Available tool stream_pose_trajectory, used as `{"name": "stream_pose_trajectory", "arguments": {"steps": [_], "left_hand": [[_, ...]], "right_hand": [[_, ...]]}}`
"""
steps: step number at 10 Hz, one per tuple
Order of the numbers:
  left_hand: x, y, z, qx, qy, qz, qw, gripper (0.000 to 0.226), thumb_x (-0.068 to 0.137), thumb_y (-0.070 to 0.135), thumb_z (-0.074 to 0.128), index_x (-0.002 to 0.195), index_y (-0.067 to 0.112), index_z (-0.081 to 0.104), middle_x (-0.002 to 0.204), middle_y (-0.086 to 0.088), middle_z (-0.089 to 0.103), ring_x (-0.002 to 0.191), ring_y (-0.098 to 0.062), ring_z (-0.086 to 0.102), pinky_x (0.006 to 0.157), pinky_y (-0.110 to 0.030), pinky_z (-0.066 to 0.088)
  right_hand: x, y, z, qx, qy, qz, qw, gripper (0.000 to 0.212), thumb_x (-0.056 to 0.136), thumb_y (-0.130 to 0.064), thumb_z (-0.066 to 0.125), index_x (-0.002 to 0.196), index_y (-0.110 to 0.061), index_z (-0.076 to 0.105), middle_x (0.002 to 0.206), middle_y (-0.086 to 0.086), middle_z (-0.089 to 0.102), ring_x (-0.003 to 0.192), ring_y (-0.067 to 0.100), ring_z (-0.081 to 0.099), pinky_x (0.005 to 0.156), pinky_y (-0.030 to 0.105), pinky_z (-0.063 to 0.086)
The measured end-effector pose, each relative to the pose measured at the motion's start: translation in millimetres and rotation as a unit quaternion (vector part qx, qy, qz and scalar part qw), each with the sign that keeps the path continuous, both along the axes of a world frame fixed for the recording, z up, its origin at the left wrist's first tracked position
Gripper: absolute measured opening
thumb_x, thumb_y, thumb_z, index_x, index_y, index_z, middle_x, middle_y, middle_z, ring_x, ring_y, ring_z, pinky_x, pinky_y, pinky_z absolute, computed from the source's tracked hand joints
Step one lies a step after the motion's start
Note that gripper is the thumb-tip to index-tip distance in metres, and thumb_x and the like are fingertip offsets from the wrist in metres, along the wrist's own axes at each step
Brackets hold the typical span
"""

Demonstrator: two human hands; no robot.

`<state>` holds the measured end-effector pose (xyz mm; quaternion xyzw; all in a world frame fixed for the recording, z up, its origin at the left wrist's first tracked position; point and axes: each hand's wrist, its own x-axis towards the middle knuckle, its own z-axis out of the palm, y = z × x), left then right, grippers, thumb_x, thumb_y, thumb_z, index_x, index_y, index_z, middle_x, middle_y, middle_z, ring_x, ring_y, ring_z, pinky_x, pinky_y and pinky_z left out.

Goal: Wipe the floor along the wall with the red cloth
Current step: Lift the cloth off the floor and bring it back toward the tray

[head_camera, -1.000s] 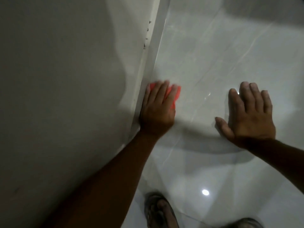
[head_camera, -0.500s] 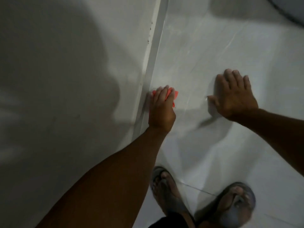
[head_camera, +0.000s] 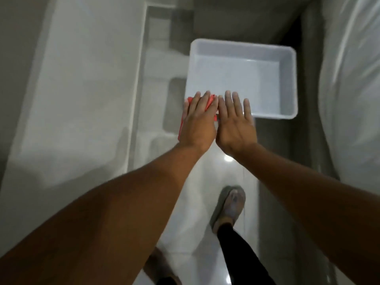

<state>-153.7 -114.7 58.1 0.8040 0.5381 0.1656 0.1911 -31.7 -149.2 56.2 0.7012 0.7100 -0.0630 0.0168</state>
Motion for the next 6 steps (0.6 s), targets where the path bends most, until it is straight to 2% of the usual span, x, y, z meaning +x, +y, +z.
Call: {"name": "stream_pose_trajectory", "arguments": {"steps": [1,2,3,4,5,6], "left_hand": [[62,42,-7,-0.013,0.013,-0.027,0.999,0.065,0.100,0.021,0.064,0.157,0.022,0.033,0.169,-0.005,0.024,0.158,-0.028,0.009,0.130,-0.048,0.008],[111,78,-38,-0.019,0.061,-0.050,0.997,0.066,0.101,0.017,0.059,0.158,0.021,0.027,0.170,-0.005,0.017,0.158,-0.028,0.003,0.130,-0.048,0.004],[146,114,-83,-0.026,0.099,-0.045,0.994,0.057,0.107,0.022,0.047,0.159,0.021,0.024,0.171,-0.004,0.015,0.158,-0.028,0.003,0.130,-0.047,0.002],[166,137,-119,-0.047,0.135,-0.038,0.989,0.059,0.107,0.019,0.049,0.159,0.019,0.022,0.171,-0.006,0.014,0.158,-0.030,0.003,0.130,-0.048,0.004],[165,148,-140,-0.067,0.172,-0.052,0.981,0.065,0.102,0.007,0.050,0.159,0.020,0.021,0.171,-0.010,0.013,0.158,-0.034,0.003,0.129,-0.053,0.006],[162,147,-149,-0.061,0.194,-0.059,0.977,0.066,0.102,0.013,0.051,0.159,0.025,0.021,0.171,-0.010,0.012,0.157,-0.036,0.003,0.128,-0.056,0.007]], "right_hand": [[55,37,-12,-0.036,-0.043,-0.023,0.998,0.076,0.102,-0.049,0.023,0.159,-0.009,-0.009,0.170,0.017,-0.008,0.157,0.033,-0.012,0.126,0.052,-0.008],[103,80,-43,-0.080,-0.061,-0.016,0.995,0.097,0.095,-0.061,0.038,0.159,-0.008,-0.011,0.170,0.018,-0.009,0.156,0.035,-0.013,0.124,0.052,-0.010],[135,110,-76,-0.094,-0.062,-0.006,0.994,0.074,0.102,-0.036,0.030,0.159,-0.008,-0.008,0.170,0.019,-0.006,0.157,0.035,-0.010,0.125,0.052,-0.007],[160,126,-96,-0.116,-0.044,-0.015,0.992,0.070,0.101,-0.028,0.027,0.159,-0.007,-0.006,0.170,0.020,-0.005,0.157,0.036,-0.008,0.126,0.052,-0.005],[177,133,-105,-0.131,-0.031,-0.016,0.991,0.072,0.100,-0.023,0.032,0.159,-0.008,-0.006,0.170,0.019,-0.007,0.157,0.036,-0.010,0.125,0.051,-0.007],[187,131,-90,-0.119,0.006,-0.027,0.993,0.078,0.096,-0.017,0.042,0.160,-0.010,-0.002,0.171,0.017,-0.005,0.157,0.033,-0.010,0.124,0.048,-0.008]]}}
